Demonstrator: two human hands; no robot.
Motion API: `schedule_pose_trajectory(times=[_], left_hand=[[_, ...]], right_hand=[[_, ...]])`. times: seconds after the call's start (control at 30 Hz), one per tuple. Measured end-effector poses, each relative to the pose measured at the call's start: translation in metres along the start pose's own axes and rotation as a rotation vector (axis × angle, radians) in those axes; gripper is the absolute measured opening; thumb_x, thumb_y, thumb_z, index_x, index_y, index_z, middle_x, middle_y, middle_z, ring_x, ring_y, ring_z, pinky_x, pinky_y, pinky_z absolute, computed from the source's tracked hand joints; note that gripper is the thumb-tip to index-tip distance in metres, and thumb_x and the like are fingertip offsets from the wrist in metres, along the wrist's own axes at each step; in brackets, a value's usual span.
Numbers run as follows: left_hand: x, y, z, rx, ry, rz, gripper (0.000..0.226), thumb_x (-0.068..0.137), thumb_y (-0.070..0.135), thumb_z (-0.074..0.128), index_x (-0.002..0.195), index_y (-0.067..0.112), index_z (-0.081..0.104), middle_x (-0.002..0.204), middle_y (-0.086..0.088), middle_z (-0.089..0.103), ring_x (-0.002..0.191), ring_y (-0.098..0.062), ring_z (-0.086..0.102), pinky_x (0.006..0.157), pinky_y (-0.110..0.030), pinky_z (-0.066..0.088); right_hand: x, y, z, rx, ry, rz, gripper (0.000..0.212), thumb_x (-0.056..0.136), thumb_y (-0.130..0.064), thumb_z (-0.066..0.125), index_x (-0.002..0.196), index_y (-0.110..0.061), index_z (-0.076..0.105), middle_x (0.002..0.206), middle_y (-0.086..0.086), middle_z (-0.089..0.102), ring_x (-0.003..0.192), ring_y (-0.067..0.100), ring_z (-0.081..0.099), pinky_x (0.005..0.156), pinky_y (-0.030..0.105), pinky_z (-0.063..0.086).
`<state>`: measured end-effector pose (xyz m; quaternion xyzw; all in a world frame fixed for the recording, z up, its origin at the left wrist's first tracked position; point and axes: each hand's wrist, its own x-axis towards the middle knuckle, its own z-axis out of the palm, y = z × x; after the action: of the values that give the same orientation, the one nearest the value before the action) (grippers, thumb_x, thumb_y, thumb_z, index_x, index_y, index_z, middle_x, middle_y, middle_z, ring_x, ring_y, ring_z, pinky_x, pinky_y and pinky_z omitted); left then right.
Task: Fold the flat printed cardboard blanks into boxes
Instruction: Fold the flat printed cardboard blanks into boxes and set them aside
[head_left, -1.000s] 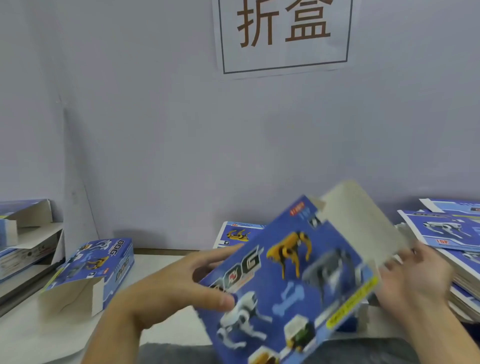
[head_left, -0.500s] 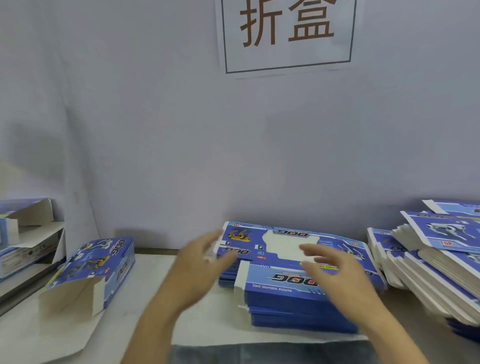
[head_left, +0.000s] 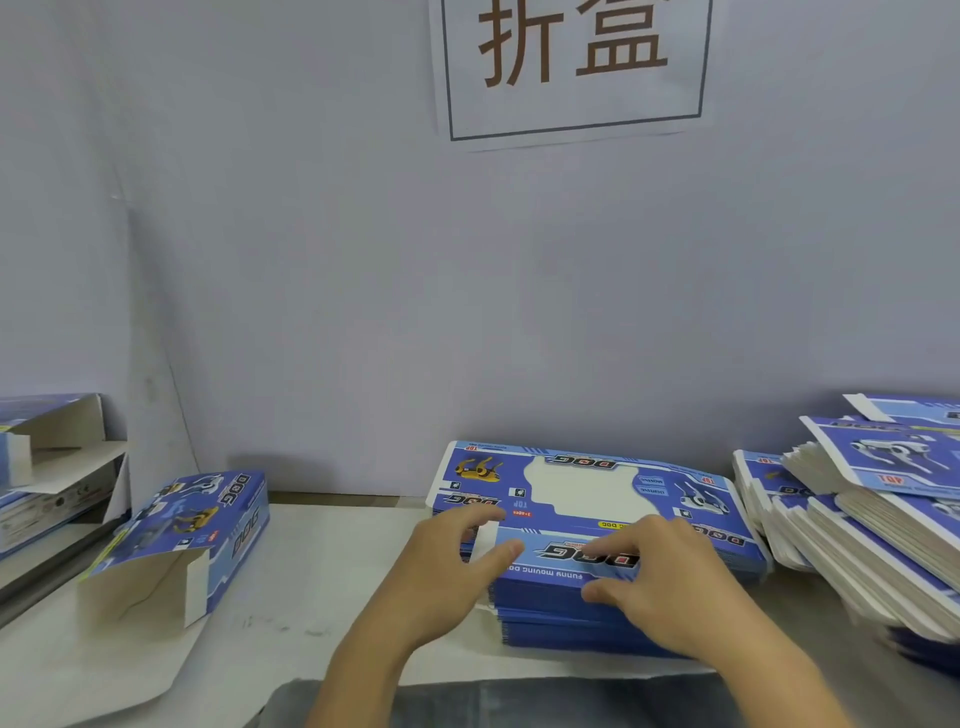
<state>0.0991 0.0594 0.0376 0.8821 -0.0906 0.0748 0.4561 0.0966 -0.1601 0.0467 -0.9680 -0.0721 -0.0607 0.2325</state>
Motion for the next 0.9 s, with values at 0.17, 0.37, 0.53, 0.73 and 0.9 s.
schedule_pose_trajectory(times=[0.17,0.37,0.53,0.73,0.9], left_hand=[[0.001,-0.001,0.001,0.01,-0.011,-0.007,0.043,0.094,0.043,0.064,0.135,0.036,0.054,0.129,0.017,0.047,0.121,-0.01,0.05,0.061,-0.003,0.048],[0.002,0.0,-0.002,-0.05,0.106,0.026,0.03,0.096,0.043,0.06,0.125,0.037,0.059,0.117,0.02,0.058,0.105,0.002,0.058,0.065,0.0,0.046],[0.005,0.006,-0.007,-0.203,0.428,0.142,0.029,0.098,0.035,0.056,0.126,0.028,0.061,0.119,0.011,0.064,0.113,-0.009,0.059,0.065,-0.003,0.047],[0.004,0.016,-0.015,-0.373,0.6,0.2,0.036,0.095,0.03,0.053,0.129,0.017,0.058,0.113,0.013,0.061,0.102,0.012,0.059,0.057,0.0,0.045],[-0.003,0.042,-0.02,-0.514,0.46,0.234,0.053,0.079,0.048,0.054,0.129,0.032,0.049,0.123,0.019,0.058,0.107,0.005,0.059,0.06,-0.001,0.046]], right_hand=[[-0.001,-0.002,0.0,-0.045,0.026,-0.003,0.029,0.089,-0.044,0.07,0.118,-0.043,0.071,0.128,-0.012,0.064,0.11,0.011,0.053,0.085,0.025,0.05],[-0.001,-0.001,-0.001,-0.01,0.063,-0.044,0.021,0.095,-0.039,0.064,0.114,-0.04,0.073,0.123,-0.012,0.066,0.109,0.012,0.053,0.086,0.026,0.051],[-0.002,-0.004,-0.008,-0.024,0.318,-0.15,0.02,0.1,-0.019,0.057,0.106,-0.026,0.075,0.103,-0.006,0.074,0.094,0.017,0.066,0.077,0.032,0.057],[-0.011,-0.017,-0.042,0.145,1.098,-0.358,0.019,0.096,-0.011,0.056,0.095,-0.001,0.072,0.06,-0.007,0.053,0.049,-0.008,0.036,0.058,-0.002,0.034],[-0.027,-0.03,-0.081,0.318,1.321,-0.385,0.021,0.103,-0.025,0.052,0.102,-0.011,0.068,0.075,-0.005,0.062,0.059,0.015,0.058,0.062,0.014,0.042]])
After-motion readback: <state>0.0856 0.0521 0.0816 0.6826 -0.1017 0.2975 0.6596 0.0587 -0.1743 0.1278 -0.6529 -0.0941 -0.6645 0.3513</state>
